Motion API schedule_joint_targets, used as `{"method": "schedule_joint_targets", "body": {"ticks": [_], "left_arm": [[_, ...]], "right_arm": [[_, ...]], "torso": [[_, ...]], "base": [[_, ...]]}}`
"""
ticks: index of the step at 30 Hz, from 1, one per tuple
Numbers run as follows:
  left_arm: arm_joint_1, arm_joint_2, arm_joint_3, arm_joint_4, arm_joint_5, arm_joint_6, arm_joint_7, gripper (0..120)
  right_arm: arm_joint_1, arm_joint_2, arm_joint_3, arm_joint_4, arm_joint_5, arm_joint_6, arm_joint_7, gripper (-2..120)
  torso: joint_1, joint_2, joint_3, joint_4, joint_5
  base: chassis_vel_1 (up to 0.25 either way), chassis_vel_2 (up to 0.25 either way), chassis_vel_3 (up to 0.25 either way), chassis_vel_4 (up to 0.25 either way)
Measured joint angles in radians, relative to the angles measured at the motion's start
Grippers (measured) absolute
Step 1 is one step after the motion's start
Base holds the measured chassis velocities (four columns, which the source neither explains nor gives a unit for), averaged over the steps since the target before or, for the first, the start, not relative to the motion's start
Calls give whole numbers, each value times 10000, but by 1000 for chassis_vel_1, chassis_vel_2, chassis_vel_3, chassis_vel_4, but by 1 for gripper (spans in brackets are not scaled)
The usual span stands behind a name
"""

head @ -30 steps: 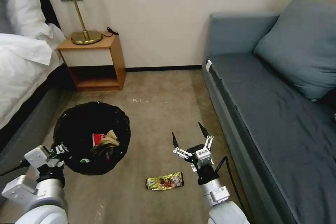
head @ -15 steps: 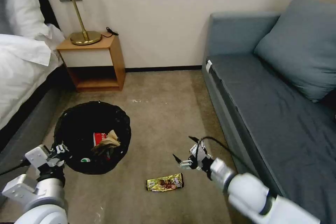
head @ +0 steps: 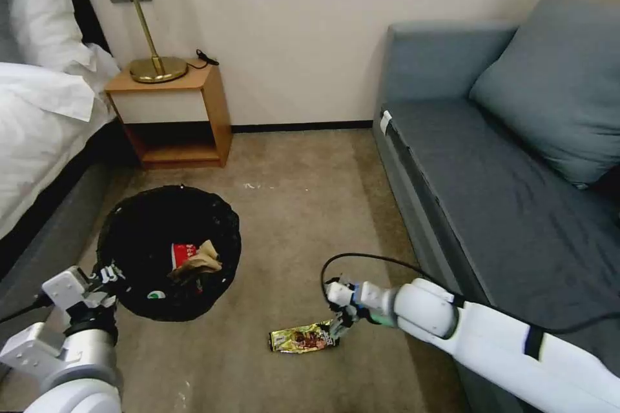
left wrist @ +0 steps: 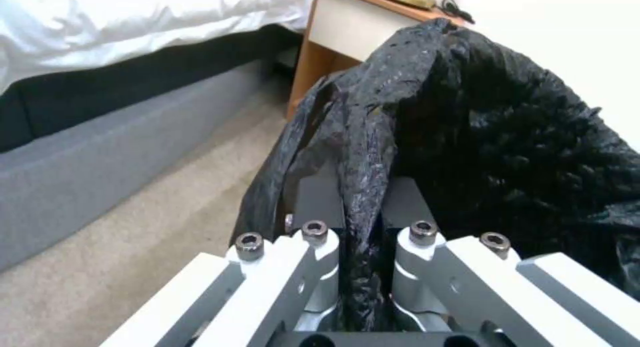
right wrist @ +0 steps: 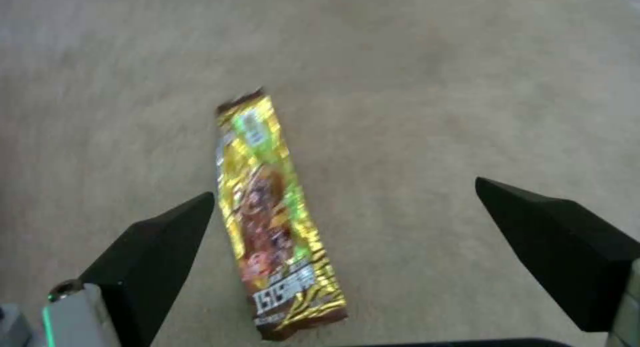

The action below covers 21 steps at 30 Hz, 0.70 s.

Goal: Pick up the trash bin, then pick up the garbage on the floor and place it into the trash bin.

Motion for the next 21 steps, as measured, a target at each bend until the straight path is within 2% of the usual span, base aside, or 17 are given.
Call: {"method": "schedule_joint_targets", "body": {"ticks": [8, 21], "left_arm": [[-52, -217, 82, 70, -70, 52, -32, 7], [-145, -349, 119, 252, -48, 61, -45, 7]], "right_arm": [[812, 1144, -1138, -1413, -400, 231, -338, 100], [765, 1908, -1600, -2660, -1020, 613, -654, 100]], "torso": [[0, 0, 0, 0, -1], [0, 1, -1, -1, 1]], "base": [[0, 0, 0, 0], [0, 0, 0, 0]]}}
